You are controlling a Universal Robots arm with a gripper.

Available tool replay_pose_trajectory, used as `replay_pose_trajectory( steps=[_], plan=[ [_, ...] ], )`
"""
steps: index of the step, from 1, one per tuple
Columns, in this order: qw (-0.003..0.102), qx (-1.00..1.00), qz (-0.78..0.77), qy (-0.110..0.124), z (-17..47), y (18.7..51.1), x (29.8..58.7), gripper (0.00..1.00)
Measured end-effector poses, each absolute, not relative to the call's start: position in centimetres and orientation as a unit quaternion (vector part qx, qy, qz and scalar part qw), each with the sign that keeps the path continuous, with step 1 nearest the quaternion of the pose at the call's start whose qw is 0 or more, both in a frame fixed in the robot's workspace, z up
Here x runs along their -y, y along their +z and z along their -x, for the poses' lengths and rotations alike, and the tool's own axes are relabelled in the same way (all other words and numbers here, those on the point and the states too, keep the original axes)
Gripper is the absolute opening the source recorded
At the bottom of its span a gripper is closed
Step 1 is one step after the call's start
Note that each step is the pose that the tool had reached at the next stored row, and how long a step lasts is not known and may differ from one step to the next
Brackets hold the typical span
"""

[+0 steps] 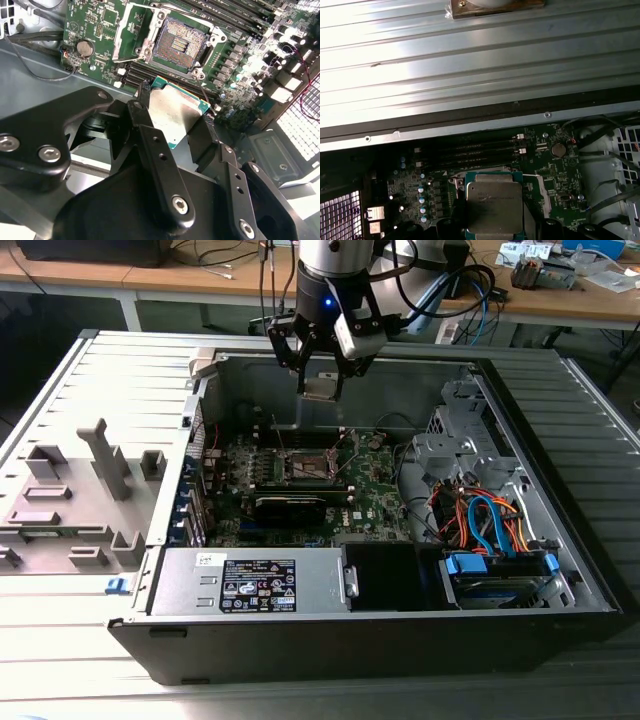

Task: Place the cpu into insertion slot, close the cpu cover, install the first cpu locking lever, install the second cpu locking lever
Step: 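Place the cpu into insertion slot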

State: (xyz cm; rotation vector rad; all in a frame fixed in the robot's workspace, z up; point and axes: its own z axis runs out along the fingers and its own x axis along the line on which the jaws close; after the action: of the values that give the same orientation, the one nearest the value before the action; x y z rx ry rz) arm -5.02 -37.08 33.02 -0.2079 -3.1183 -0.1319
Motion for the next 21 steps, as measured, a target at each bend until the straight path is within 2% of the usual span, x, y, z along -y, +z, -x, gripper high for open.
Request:
replay_pose_trajectory(
  steps=[21],
  plan=[
    [0.006, 0.996, 0.076, -0.042, 5.02, 32.95, 37.08, 0.54]
  ],
)
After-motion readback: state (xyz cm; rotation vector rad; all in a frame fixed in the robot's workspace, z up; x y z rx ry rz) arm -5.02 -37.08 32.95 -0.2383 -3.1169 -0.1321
